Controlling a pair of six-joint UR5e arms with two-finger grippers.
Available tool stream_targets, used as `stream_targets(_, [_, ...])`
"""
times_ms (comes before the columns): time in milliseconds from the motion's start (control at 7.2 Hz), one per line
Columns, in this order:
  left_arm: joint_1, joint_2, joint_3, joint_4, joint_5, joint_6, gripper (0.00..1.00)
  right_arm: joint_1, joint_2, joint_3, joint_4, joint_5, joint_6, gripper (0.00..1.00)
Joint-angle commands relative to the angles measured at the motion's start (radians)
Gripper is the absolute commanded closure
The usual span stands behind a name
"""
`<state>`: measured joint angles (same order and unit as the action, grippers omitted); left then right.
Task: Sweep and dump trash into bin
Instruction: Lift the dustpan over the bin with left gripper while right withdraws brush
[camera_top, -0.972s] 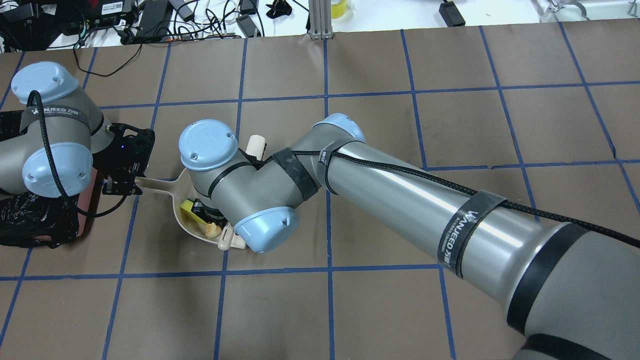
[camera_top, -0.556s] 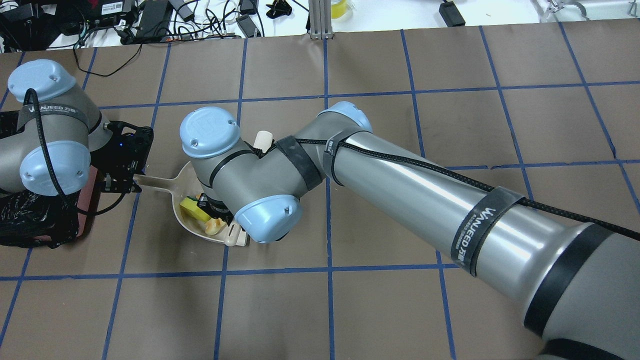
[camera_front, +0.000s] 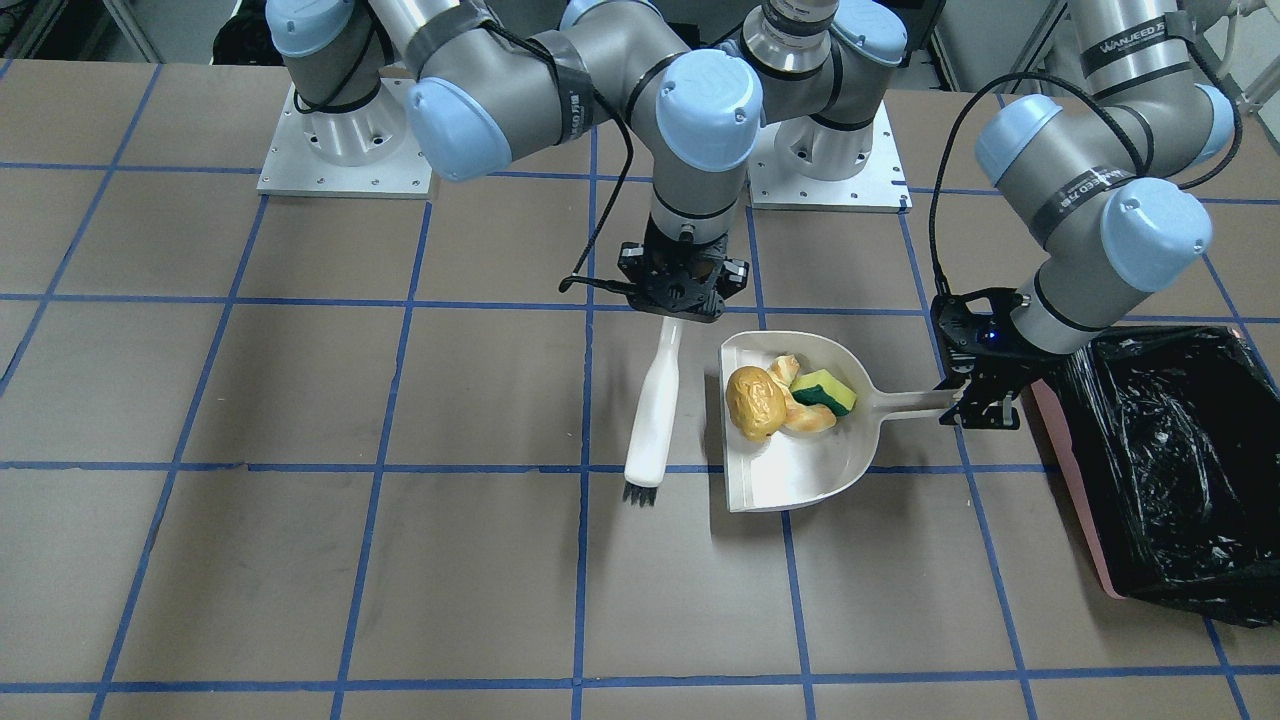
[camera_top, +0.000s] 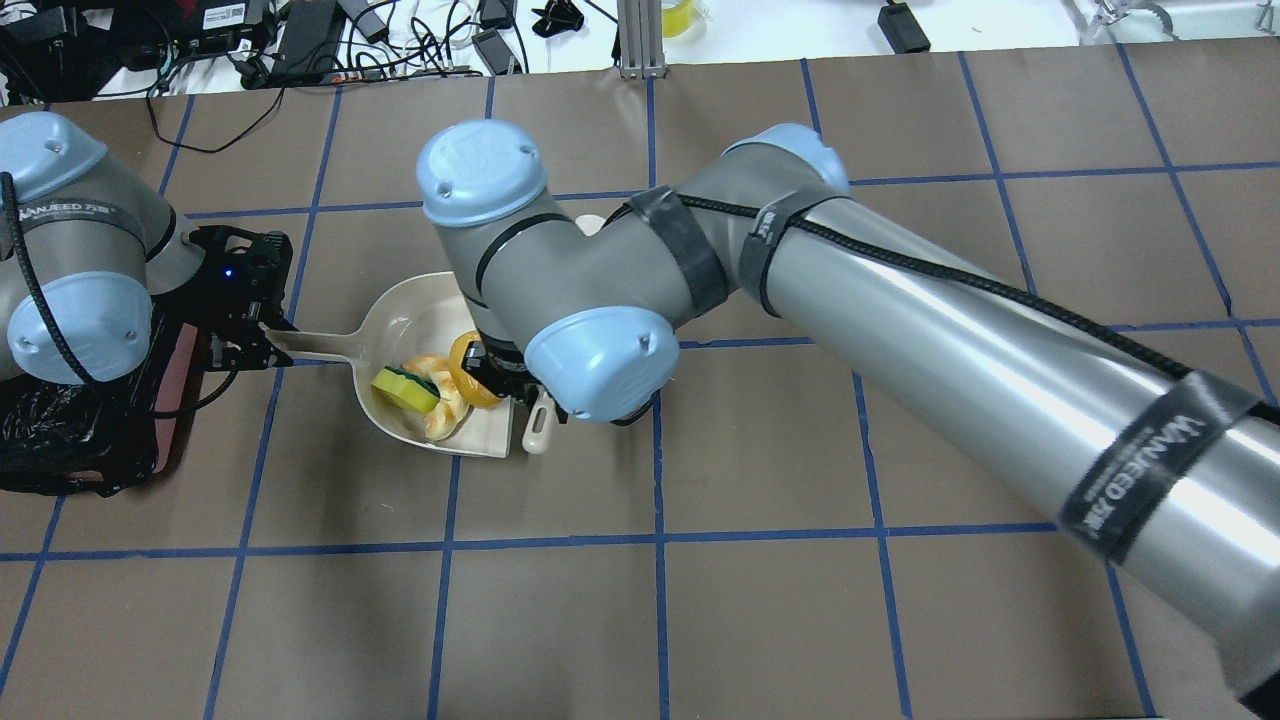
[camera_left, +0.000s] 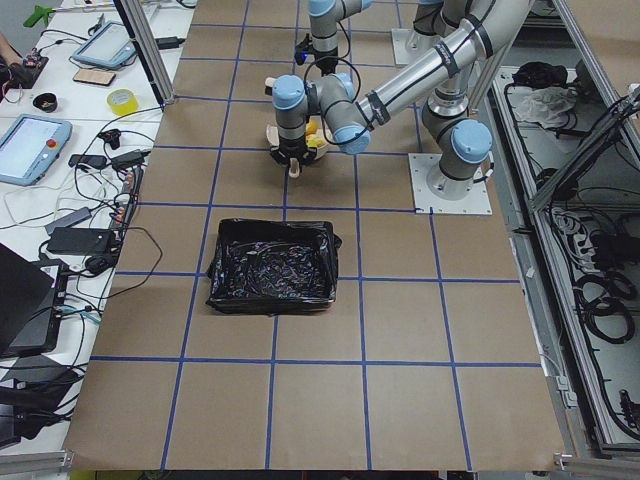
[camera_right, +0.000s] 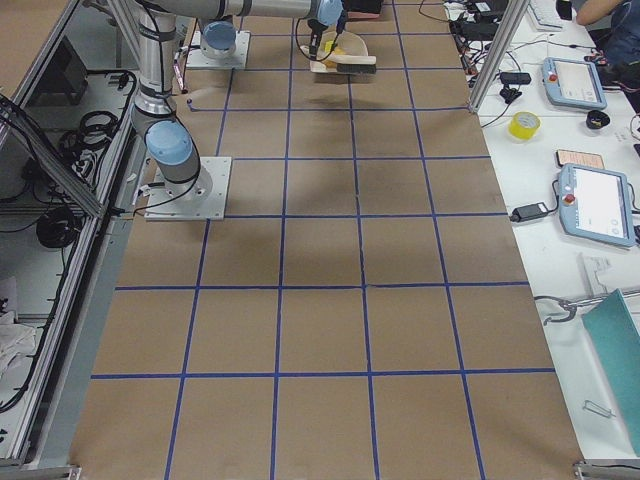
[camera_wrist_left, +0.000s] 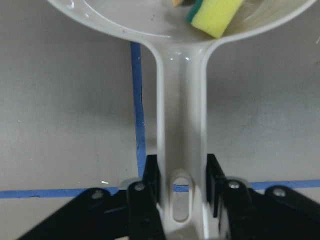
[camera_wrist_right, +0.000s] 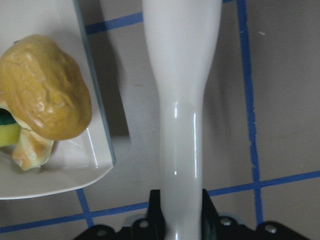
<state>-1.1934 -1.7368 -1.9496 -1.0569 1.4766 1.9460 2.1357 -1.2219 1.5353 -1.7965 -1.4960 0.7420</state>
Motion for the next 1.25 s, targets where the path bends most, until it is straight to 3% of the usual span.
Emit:
stream_targets(0, [0.091,0.008,0.02,-0.02,-0.121,0.002,1.0,-0.161,-0.099,0.012,0.124,-0.071,-0.233,1.0])
stream_targets(278, [0.197,0.016,0.111,-0.142,-0.237,0.001,1.0,-0.285,-0.145,0.02,0.169,-0.087,-0.39,1.0])
stream_targets(694, [0.386,0.02,0.306,-0.391,-0.249,0.002,1.0,-0.527,-0.148,0.034,0.166,-0.098,-0.64,1.0])
stream_targets(972, [0.519,0.016,0.32,-0.402,-0.251,0.002,1.0,-0.74,-0.146,0.133,0.077,-0.112,-0.898,1.0])
stream_targets(1111, [0.579,0.008,0.322,-0.408,-0.263,0.001,1.0,-0.763,-0.134,0.178,-0.017,-0.153,-0.95,1.0])
